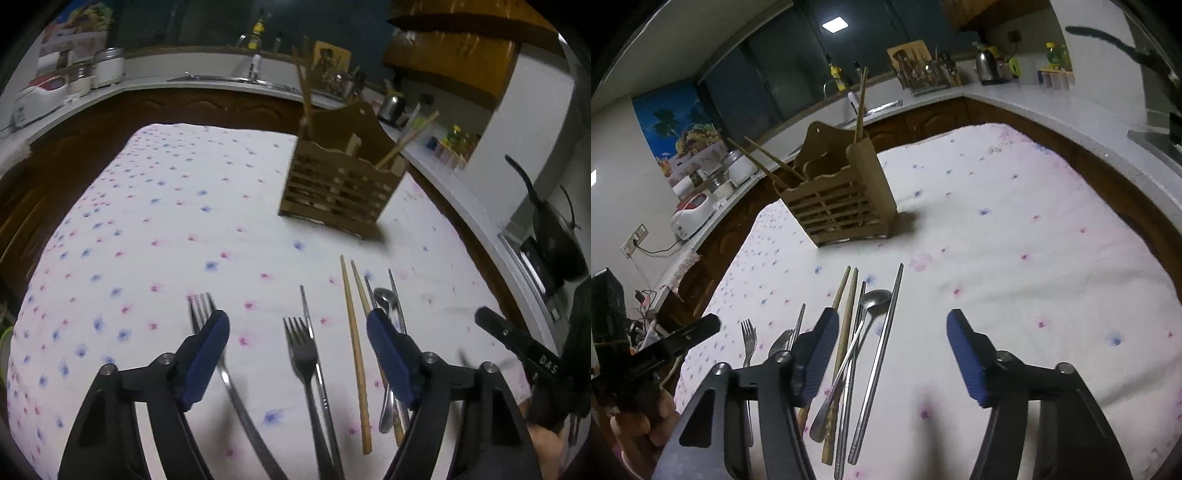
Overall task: Organize utensils
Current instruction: 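Grasp a metal chopstick with the right tool while the left tool grasps a wooden chopstick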
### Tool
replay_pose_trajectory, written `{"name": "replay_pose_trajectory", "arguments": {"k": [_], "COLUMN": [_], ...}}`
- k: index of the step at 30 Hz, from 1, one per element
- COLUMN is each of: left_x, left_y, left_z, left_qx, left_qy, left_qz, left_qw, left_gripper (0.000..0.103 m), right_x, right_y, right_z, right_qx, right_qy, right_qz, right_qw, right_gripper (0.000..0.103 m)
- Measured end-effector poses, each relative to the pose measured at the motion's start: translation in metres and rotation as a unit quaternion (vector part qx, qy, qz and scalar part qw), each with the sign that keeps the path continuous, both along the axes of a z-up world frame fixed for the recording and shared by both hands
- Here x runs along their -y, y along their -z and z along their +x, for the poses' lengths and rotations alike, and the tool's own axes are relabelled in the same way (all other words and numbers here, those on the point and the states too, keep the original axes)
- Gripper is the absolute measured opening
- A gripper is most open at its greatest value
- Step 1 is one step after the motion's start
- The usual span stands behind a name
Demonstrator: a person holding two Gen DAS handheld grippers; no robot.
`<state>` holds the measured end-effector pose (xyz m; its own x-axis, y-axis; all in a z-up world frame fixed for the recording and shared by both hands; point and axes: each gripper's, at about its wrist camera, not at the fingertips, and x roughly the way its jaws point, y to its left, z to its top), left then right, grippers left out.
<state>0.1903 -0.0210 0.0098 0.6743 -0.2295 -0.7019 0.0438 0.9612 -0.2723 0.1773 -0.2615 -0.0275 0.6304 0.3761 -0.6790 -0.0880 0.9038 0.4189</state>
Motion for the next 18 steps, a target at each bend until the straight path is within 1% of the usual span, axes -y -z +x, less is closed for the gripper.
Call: {"name": "replay_pose_trajectory", "arguments": {"k": [2,4,6,8,11,14,18], "left_x": [0.008,0.016,0.022,0.026,0.032,0.039,0.049], "left_y": [0.003,0.008,0.014,0.019,0.028,0.036,0.046], "left_z": [0.01,0.02,0.032,0.042,0.058,0.071,0.088], "left_qx": [-0.008,-0.02,-0.034,-0.046,-0.064,-0.075,-0.086], "left_qy": [0.013,0.027,0.04,0.048,0.057,0.068,0.079], "left_qz": [0.01,0.016,0.018,0.016,0.015,0.015,0.016], "left_qw": [0.9998,0.9993,0.9985,0.9976,0.9962,0.9948,0.9931], "left_gripper": [0.065,0.061,0.054,0.046,0.042,0.039,0.038], "right_x": [-0.004,-0.009,-0.016,-0.021,-0.028,-0.035,-0.042], "right_y": [0.005,0.012,0.021,0.028,0.039,0.047,0.059], "right_z": [0.006,0.013,0.02,0.026,0.036,0.047,0.062], "right_qx": [-0.01,-0.023,-0.039,-0.051,-0.067,-0.077,-0.094], "right_qy": [-0.009,-0.022,-0.034,-0.044,-0.056,-0.066,-0.079], "right_qz": [-0.004,-0.006,-0.008,-0.013,-0.021,-0.03,-0.049], "right_qw": [1.0,0.999,0.999,0.998,0.996,0.994,0.991], "right_gripper": [0.053,0.047,0.038,0.035,0.034,0.027,0.022]}}
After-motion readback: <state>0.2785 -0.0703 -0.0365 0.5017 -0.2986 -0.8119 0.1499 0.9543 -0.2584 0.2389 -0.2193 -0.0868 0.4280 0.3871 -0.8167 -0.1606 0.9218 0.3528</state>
